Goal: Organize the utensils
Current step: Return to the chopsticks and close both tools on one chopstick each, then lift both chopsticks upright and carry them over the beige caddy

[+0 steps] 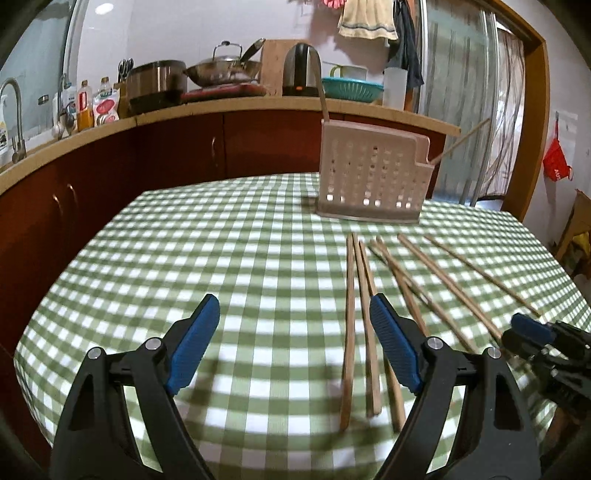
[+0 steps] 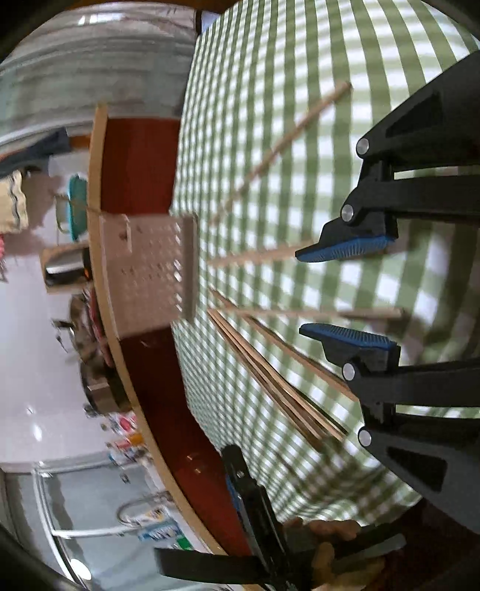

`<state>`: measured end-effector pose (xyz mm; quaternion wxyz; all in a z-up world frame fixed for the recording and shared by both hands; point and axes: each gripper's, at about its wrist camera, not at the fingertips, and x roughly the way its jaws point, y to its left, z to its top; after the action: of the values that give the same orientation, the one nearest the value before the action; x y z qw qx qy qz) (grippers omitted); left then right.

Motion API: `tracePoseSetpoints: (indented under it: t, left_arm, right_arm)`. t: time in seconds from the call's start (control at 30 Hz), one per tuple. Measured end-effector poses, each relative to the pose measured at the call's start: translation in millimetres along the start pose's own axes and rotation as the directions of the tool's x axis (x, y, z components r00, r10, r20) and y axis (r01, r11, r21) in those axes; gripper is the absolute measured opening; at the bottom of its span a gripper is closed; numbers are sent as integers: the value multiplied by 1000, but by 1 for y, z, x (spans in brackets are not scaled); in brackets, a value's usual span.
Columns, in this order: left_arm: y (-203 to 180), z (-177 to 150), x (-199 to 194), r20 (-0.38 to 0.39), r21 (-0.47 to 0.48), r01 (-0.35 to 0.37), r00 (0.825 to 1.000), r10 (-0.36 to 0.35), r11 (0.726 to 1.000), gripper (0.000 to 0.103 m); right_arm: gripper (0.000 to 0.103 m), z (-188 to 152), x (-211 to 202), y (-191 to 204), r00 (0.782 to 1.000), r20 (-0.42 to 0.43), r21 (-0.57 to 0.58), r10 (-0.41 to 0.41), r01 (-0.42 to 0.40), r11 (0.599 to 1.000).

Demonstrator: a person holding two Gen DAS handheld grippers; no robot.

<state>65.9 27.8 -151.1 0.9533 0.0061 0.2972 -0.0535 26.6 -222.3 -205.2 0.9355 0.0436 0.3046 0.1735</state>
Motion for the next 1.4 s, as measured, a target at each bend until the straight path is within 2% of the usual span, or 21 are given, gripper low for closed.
tracePoseSetpoints:
  t: [0.17,0.23,0.3,0.4,0.57,0.73,0.87,0.97,1.07,1.13,1.3,1.4]
  left_arm:
    - [-1,-13,1,-28,1,7,1000,-7,1000,80]
    - [-4,-17,3,-38,7,12,999,-11,1000,78]
    - [-6,-21,5,-50,16,17,999,-16,1000,77]
    - [-8,-27,8,-67,18,26,997,-25,999,75]
    - [-16,-35,15,-98,33,45,994,-42,998,68]
    - [-19,-41,24,-133,46,51,990,-44,998,55]
    - [-19,-46,29,-164,39,58,985,-50,998,51]
    - [-21,-48,27,-159,48,60,986,-51,997,45]
    - [-23,-50,26,-151,62,66,987,-56,996,29]
    - [-24,-50,25,-151,63,75,986,-65,995,13]
    - [-24,-49,24,-150,62,99,985,-88,993,7]
    - [-23,-45,20,-131,57,97,987,-89,994,7]
  right_arm:
    - [31,-6,15,9,997,-77,-34,-5,3,999]
    - [25,-8,20,8,994,-105,-28,-8,5,1000]
    - [15,-8,20,7,994,-107,-24,-20,17,1000]
    - [7,-9,19,9,994,-107,-32,-19,16,999]
    - [7,-8,16,13,995,-92,-55,-24,19,998]
    - [7,-7,16,13,996,-91,-57,-25,19,998]
    - [7,-6,15,13,996,-85,-55,-26,21,998]
    - [7,-6,14,12,996,-79,-52,-28,24,998]
    - [7,-5,13,12,997,-70,-55,-30,26,998]
    - [7,-4,11,13,998,-61,-58,-32,29,998]
    - [7,-2,5,13,999,-31,-58,-36,34,998]
    - [7,1,0,12,999,-8,-61,-42,41,997]
